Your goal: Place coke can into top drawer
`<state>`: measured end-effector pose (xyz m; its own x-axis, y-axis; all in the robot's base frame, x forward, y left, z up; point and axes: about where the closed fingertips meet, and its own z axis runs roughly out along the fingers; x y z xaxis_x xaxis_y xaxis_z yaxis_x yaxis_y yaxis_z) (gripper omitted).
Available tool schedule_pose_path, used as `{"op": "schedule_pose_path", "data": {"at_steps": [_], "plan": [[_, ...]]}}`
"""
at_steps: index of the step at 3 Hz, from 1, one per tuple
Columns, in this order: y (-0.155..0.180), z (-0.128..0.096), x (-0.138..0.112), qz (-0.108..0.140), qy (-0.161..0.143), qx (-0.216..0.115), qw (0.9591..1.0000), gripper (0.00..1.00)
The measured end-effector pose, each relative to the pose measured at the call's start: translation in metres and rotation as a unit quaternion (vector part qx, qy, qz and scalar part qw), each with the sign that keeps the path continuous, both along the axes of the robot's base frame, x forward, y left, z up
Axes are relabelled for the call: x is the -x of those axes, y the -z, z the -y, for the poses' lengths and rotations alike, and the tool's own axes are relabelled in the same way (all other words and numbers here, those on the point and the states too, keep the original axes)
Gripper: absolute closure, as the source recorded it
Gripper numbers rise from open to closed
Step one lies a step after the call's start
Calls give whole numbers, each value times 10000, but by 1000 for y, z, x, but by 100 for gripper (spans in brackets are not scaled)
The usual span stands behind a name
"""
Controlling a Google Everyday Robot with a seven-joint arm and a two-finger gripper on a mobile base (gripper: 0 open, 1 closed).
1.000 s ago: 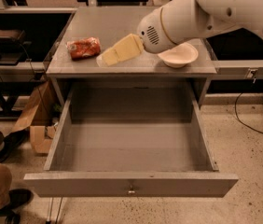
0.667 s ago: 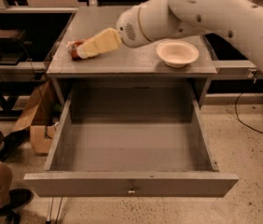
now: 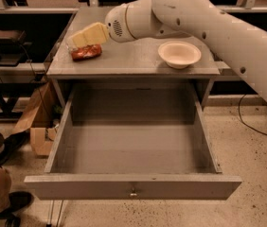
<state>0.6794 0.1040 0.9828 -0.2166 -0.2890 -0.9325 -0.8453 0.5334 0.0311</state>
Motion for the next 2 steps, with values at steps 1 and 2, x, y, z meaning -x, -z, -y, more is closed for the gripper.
{"op": "schedule_pose_path", "data": {"at_steps": [1,2], "plan": [[-2,0,1,167,-29,-48,9998,0],[-5,-18,-12,531,-314,-268,9977,0]]}}
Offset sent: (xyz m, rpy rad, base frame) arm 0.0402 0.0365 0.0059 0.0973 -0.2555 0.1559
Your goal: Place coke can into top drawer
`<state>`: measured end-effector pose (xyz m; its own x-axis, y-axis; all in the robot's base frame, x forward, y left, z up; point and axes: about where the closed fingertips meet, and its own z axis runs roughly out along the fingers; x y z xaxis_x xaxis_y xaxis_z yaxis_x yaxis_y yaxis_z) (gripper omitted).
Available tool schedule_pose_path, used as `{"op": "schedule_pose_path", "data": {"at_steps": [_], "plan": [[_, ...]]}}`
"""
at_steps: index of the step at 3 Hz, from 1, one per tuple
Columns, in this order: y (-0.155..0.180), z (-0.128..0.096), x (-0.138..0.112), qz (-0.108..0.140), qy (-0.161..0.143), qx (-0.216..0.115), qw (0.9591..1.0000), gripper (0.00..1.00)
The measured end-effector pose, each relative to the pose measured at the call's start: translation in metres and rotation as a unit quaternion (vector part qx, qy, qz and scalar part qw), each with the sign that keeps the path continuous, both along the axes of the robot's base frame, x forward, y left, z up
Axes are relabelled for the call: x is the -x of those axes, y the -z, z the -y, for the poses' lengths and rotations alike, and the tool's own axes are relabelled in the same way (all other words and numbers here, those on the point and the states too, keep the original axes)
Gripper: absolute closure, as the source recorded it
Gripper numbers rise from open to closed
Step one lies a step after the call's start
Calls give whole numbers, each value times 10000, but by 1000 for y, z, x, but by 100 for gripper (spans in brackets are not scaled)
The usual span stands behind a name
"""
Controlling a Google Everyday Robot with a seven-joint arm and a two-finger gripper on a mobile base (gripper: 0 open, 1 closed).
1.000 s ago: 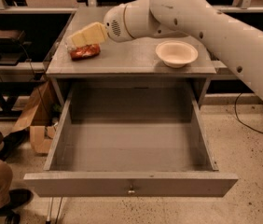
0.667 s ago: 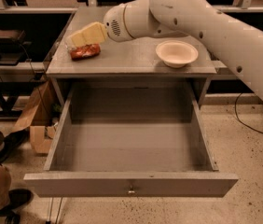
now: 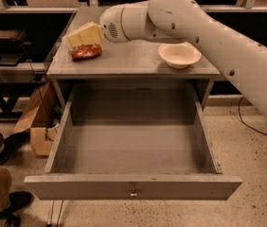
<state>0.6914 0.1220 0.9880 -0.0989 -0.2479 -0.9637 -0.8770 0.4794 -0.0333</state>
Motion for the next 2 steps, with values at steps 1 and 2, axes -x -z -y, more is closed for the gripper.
{"op": "schedule_pose_path", "data": {"at_steps": [1,2], "plan": [[9,-28,-30,302,-380,-143,9987,0],[13,-52,-66,472,-547,-257,9971,0]]}}
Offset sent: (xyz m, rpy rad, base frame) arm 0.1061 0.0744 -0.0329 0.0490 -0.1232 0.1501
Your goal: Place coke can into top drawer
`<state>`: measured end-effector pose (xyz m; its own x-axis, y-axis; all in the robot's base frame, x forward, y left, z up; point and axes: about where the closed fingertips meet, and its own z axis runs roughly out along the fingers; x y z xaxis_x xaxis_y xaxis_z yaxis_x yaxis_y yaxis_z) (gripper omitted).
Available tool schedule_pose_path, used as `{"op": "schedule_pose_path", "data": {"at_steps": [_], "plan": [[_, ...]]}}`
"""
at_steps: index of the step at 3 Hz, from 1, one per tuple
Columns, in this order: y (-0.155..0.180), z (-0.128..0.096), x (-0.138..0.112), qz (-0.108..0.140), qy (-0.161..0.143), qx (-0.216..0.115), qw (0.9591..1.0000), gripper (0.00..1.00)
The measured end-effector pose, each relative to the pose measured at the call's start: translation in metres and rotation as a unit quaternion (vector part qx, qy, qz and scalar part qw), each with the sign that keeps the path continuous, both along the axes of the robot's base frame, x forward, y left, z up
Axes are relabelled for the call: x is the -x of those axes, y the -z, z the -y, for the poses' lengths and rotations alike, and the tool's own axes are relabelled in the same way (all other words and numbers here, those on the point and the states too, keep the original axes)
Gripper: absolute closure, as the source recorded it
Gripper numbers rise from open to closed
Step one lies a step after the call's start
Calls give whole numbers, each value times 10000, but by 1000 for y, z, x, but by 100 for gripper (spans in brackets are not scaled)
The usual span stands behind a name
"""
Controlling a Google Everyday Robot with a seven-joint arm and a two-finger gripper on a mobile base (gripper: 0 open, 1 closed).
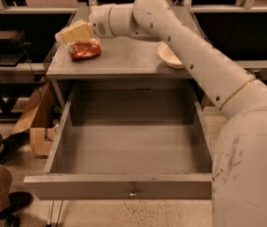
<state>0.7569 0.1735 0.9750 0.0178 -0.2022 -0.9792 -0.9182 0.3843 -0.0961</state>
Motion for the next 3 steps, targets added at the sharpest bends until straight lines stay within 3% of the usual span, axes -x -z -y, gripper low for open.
{"op": "schedule_pose_path", "data": {"at_steps": [2,3], "plan": [[2,-7,0,107,-59,65,9999,0],[8,-7,-20,333,-53,319,9989,0]]}}
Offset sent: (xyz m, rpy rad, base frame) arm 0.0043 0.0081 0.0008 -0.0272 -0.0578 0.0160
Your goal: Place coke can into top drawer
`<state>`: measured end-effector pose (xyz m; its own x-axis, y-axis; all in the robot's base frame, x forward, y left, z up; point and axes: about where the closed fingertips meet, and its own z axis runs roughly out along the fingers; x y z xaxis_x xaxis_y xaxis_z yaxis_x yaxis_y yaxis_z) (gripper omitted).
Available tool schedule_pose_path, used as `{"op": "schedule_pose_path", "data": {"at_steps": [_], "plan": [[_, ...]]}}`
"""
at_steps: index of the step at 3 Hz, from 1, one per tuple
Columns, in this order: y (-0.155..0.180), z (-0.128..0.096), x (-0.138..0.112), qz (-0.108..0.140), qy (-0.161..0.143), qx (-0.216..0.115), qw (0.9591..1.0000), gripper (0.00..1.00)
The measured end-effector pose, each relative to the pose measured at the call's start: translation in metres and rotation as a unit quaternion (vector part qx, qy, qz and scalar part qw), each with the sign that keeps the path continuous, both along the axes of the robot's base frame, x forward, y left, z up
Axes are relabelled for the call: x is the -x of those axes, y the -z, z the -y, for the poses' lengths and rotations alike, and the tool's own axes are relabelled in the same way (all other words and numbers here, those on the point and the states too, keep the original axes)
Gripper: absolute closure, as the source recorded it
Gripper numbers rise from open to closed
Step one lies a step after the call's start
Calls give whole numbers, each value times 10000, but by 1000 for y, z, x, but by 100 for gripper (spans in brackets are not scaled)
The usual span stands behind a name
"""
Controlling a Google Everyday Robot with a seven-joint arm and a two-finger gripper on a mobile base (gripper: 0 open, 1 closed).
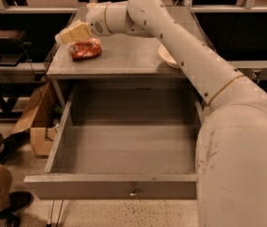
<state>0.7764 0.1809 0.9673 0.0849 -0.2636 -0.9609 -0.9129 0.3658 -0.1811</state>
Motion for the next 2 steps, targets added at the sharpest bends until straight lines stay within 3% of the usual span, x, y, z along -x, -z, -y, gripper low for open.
{"op": "schedule_pose_path", "data": {"at_steps": [1,2], "plan": [[7,4,-16,75,87,155,9998,0],[31,14,-33,-77,253,311,9992,0]]}}
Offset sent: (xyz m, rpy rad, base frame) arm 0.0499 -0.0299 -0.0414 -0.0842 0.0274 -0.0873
